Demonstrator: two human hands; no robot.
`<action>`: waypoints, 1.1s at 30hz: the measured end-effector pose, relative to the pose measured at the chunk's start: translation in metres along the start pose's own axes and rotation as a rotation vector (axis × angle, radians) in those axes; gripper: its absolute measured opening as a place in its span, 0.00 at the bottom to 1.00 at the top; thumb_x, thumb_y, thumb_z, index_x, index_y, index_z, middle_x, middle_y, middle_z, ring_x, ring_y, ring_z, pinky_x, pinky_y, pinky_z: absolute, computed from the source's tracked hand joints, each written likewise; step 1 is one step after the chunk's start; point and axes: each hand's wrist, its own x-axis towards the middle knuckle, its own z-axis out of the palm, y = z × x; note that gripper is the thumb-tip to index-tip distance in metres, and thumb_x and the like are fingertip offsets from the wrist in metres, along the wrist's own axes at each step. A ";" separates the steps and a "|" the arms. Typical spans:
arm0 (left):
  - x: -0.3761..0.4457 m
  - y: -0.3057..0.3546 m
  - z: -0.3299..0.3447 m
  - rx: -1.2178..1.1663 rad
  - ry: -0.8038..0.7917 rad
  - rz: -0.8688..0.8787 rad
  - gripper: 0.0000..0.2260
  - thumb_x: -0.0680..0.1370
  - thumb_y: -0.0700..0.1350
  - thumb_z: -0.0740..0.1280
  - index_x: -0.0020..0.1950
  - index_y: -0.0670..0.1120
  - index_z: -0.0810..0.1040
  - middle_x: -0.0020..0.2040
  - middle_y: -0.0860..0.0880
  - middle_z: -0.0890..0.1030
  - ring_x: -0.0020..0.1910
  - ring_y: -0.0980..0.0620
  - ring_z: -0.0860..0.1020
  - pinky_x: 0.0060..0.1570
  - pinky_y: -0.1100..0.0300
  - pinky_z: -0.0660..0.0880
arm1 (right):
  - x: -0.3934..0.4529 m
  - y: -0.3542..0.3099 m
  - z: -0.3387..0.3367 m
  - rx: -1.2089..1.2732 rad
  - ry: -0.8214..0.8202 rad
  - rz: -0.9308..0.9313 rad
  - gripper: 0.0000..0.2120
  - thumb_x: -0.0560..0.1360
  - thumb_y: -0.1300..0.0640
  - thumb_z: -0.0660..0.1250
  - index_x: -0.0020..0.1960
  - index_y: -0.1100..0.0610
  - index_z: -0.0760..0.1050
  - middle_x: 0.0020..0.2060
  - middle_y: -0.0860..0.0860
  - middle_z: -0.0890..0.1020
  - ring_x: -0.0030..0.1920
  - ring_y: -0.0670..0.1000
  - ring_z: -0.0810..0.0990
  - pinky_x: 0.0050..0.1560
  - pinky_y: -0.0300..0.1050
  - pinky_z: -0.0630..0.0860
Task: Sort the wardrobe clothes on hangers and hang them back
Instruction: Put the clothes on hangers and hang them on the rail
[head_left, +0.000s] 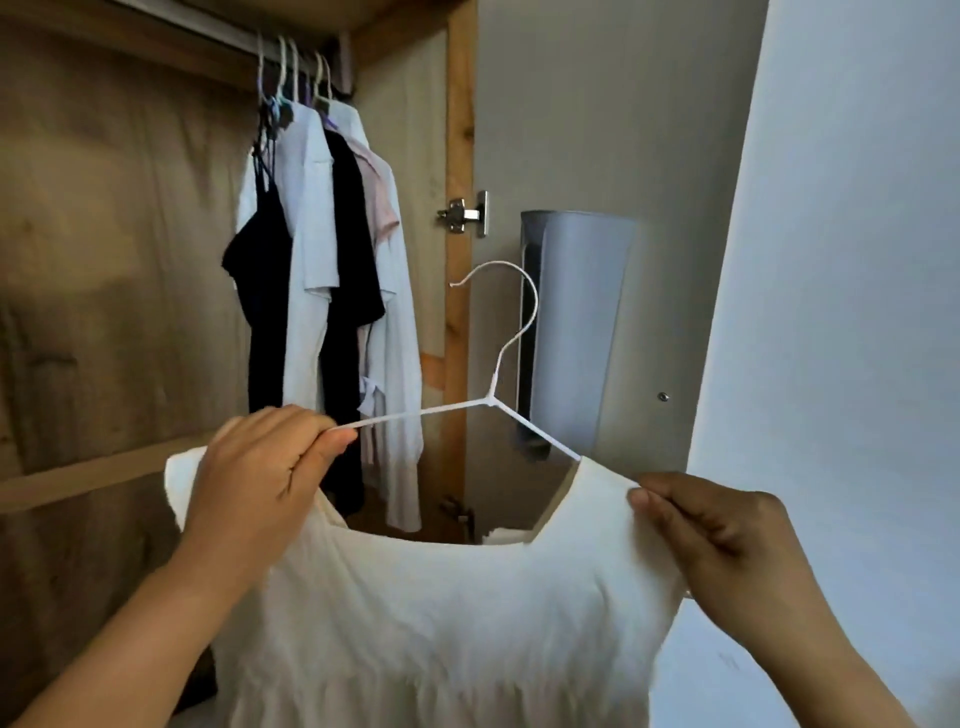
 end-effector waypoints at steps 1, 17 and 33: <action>0.003 -0.012 -0.004 0.023 0.020 0.000 0.25 0.80 0.60 0.52 0.40 0.45 0.79 0.36 0.53 0.76 0.37 0.55 0.70 0.39 0.57 0.64 | 0.007 -0.003 0.010 0.035 0.012 0.004 0.11 0.74 0.44 0.64 0.35 0.41 0.79 0.29 0.42 0.80 0.33 0.42 0.78 0.31 0.30 0.69; 0.094 -0.217 -0.014 0.004 0.178 -0.134 0.16 0.77 0.53 0.57 0.49 0.47 0.81 0.40 0.56 0.78 0.42 0.58 0.75 0.46 0.52 0.70 | 0.177 -0.056 0.183 -0.146 0.010 -0.239 0.14 0.73 0.43 0.64 0.58 0.33 0.70 0.32 0.40 0.80 0.36 0.46 0.79 0.36 0.37 0.71; 0.236 -0.351 0.023 0.171 0.241 -0.199 0.28 0.72 0.58 0.51 0.61 0.43 0.77 0.60 0.45 0.76 0.59 0.43 0.75 0.56 0.50 0.70 | 0.414 -0.156 0.266 -0.332 0.169 -0.206 0.15 0.76 0.52 0.66 0.61 0.43 0.77 0.60 0.51 0.80 0.61 0.57 0.75 0.53 0.46 0.72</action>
